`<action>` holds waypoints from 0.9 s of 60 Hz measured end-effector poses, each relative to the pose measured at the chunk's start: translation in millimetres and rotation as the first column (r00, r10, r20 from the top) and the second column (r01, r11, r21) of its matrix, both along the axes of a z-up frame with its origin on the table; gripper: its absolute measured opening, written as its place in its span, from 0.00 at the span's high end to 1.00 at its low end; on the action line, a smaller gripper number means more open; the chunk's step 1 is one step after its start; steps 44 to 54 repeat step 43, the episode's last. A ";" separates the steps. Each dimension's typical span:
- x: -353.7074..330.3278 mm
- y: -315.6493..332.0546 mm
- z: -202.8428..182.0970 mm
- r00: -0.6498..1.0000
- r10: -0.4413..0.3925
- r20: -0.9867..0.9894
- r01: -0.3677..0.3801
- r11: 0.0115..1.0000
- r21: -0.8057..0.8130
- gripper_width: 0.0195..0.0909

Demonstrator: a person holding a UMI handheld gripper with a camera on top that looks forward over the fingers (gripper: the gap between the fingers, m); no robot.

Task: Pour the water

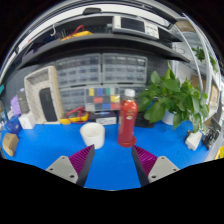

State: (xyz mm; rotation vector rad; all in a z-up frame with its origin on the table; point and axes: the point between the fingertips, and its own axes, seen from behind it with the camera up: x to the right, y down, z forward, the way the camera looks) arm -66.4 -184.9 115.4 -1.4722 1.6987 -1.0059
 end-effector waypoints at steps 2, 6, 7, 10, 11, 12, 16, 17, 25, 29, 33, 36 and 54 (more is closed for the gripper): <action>-2.4 17.9 10.7 1.000 0.018 0.010 -0.018 1.000 0.015 0.21; -6.0 50.4 32.5 0.998 0.050 0.028 -0.051 0.998 0.028 0.21; -6.9 58.3 38.1 0.998 0.059 0.034 -0.060 0.998 0.031 0.21; -6.7 80.6 53.7 0.995 0.086 0.052 -0.088 0.996 0.032 0.21; -6.9 87.7 58.0 0.994 0.095 0.056 -0.097 0.995 0.033 0.21; -6.9 94.2 62.1 0.993 0.103 0.059 -0.105 0.994 0.033 0.21; -7.7 115.8 76.9 0.990 0.126 0.069 -0.128 0.991 0.025 0.20; -7.6 119.8 81.0 0.989 0.131 0.071 -0.133 0.991 0.024 0.20; -11.9 148.4 99.2 0.984 0.157 0.081 -0.159 0.987 0.020 0.20; -14.6 156.6 104.0 0.984 0.156 0.082 -0.158 0.987 0.016 0.20; -17.1 160.6 104.8 0.986 0.152 0.072 -0.152 0.988 0.005 0.20; -18.1 163.0 105.3 0.987 0.150 0.063 -0.150 0.989 0.001 0.20; -20.0 167.7 104.3 0.989 0.136 0.054 -0.136 0.991 0.007 0.20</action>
